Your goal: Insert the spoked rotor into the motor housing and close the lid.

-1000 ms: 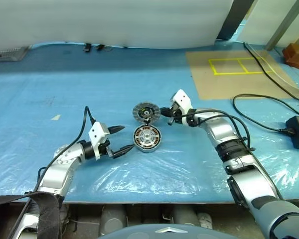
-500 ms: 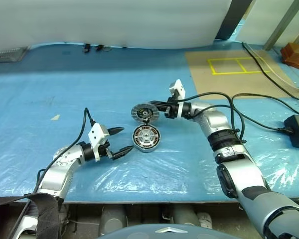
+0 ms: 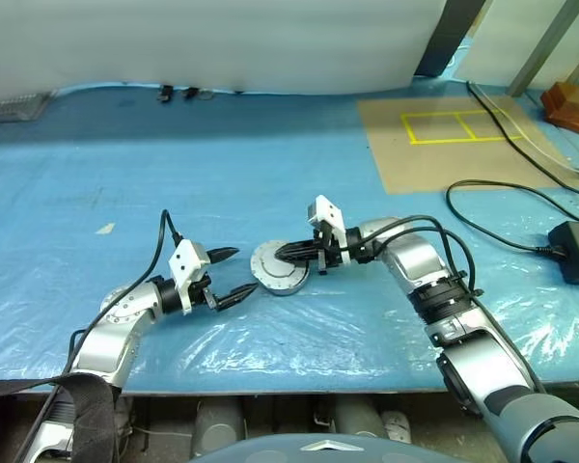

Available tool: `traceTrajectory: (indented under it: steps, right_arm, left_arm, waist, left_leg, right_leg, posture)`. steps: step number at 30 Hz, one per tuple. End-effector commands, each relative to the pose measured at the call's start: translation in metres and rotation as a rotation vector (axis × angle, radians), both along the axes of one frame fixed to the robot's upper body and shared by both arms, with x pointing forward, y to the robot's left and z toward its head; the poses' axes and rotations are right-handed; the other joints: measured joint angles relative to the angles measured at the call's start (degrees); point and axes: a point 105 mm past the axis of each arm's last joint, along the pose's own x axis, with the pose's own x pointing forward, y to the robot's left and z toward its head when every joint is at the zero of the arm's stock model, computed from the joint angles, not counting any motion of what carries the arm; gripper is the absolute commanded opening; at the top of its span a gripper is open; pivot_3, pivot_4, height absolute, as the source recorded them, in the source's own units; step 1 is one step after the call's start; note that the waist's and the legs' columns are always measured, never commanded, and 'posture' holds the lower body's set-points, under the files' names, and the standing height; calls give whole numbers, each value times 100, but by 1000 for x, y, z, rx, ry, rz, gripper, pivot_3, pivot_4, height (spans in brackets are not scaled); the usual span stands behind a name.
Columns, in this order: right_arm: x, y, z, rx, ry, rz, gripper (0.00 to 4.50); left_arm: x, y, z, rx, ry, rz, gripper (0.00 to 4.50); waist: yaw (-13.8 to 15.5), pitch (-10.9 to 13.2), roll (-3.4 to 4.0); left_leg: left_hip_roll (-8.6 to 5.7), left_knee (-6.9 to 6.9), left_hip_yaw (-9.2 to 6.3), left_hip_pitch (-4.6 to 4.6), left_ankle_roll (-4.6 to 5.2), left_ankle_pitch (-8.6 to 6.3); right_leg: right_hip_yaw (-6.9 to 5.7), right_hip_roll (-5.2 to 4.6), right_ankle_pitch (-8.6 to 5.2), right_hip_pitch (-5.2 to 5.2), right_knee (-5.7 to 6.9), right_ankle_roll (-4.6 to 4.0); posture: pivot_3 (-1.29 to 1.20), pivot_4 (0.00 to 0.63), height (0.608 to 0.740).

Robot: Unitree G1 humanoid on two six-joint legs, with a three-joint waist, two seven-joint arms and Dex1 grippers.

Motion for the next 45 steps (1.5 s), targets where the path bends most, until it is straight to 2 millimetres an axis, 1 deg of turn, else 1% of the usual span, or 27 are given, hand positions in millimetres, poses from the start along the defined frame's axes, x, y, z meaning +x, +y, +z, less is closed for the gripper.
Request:
traceTrajectory:
  steps: [1, 4, 7, 9, 10, 12, 15, 21, 22, 26, 30, 33, 35, 36, 40, 45]
  right_arm:
    - [-5, -2, -14, -39, 8, -20, 39]
    - [-2, 2, -1, 32, 8, -59, 39]
    - [3, 7, 17, 107, 5, -102, 39]
    - [4, 9, 21, 105, -24, -111, 418]
    - [3, 10, 24, 109, -37, -114, 630]
    - [1, 13, 28, 119, -53, -119, 1264]
    - [-2, 16, 31, 122, -72, -127, 2333]
    - [-13, 18, 19, 67, -94, -121, 4364]
    - [-13, 17, 16, 53, -97, -125, 4440]
    - [-8, 14, 6, 12, -142, -169, 4440]
    - [-5, 12, 3, -3, -164, -180, 4440]
    - [-4, 9, -1, -23, -179, -183, 3839]
    - [-5, 7, -4, -31, -174, -178, 3177]
    - [-6, 7, -4, -33, -171, -174, 2983]
    - [-9, 6, -5, -33, -163, -159, 2987]
    - [-4, 2, 7, -43, -198, -156, 2987]
  left_arm:
    - [-2, 2, 9, -8, -30, -6, 4500]
    - [-2, 2, 8, -7, -28, -9, 4500]
    - [-1, 2, 9, -5, -28, -13, 4500]
    - [-1, 2, 9, -5, -29, -14, 4500]
    - [-1, 2, 9, -5, -30, -16, 4500]
    - [-1, 2, 9, -1, -32, -21, 4500]
    - [-2, 3, 10, 0, -33, -23, 4500]
    - [-2, 3, 9, 1, -29, -22, 4500]
    - [-2, 3, 9, 1, -29, -22, 4500]
    - [-2, 3, 9, 1, -29, -21, 4500]
    - [-2, 3, 9, 3, -30, -18, 4500]
    - [-2, 3, 9, 2, -30, -17, 4500]
    - [-2, 2, 9, 1, -30, -15, 4500]
    - [-2, 2, 9, 0, -30, -15, 4500]
    - [-2, 2, 9, -3, -30, -13, 4500]
    - [-1, 0, 9, -8, -30, -14, 4500]
  waist:
    - [2, 0, -1]
    - [0, 0, 0]
    - [-4, 0, 0]
    - [4, 0, 0]
    - [6, 0, 0]
    - [7, 0, 0]
    - [5, 0, 0]
    - [7, 0, 0]
    - [3, 0, 0]
    - [0, 0, 0]
    - [2, 0, 0]
    - [2, 0, 0]
    - [3, 0, 0]
    - [3, 0, 0]
    - [4, 0, 0]
    - [15, 0, 0]
  left_leg:
    - [0, 0, 0, 1, 0, 0]
    - [-1, 0, 0, 5, 0, 0]
    - [0, 0, 0, 6, -1, 0]
    - [-1, 0, 0, 4, -2, 1]
    - [-1, 0, -1, 2, -2, 1]
    - [-1, -2, -1, 0, -2, 1]
    - [-1, -6, -1, -2, -3, 1]
    - [-2, -8, -1, -1, -4, 0]
    - [-2, -8, -1, -1, -5, 0]
    - [-2, -8, -1, 0, -22, -10]
    - [-2, -8, -1, -1, -22, -10]
    - [-3, -8, -1, -1, -22, -10]
    - [-3, -7, -1, 0, -22, -10]
    - [-3, -7, -1, 0, -22, -10]
    - [-3, -7, -1, 0, -21, -10]
    - [-5, -7, -2, -2, -20, -9]
  right_leg:
    - [0, 0, 0, 2, 0, 0]
    - [1, 0, 0, 5, 0, 0]
    - [1, 0, 0, 5, 0, 0]
    - [1, 0, 0, 4, 0, 0]
    - [1, 0, 0, 3, -2, 0]
    - [1, 0, 0, 3, -5, 0]
    - [1, 0, 0, 2, -8, 0]
    - [1, 0, 1, 2, -11, 1]
    - [1, 0, 0, 2, -11, 2]
    - [1, 0, 1, 2, -11, 2]
    - [1, 0, 1, 2, -11, 2]
    - [1, 0, 1, 2, -11, 2]
    - [1, 0, 1, 3, -10, 3]
    - [1, 0, 1, 3, -10, 3]
    - [1, 0, 1, 3, -10, 3]
    - [1, -1, 1, 3, -11, 3]
  posture:
    - [0, 150, 740]
    - [0, 150, 740]
    - [0, 150, 740]
    - [0, 150, 740]
    - [0, 150, 740]
    - [0, 150, 740]
    - [0, 150, 740]
    - [0, 150, 740]
    - [0, 150, 740]
    - [0, 150, 740]
    - [0, 150, 740]
    - [0, 150, 740]
    - [0, 150, 740]
    - [0, 150, 740]
    - [0, 150, 740]
    - [0, 150, 740]
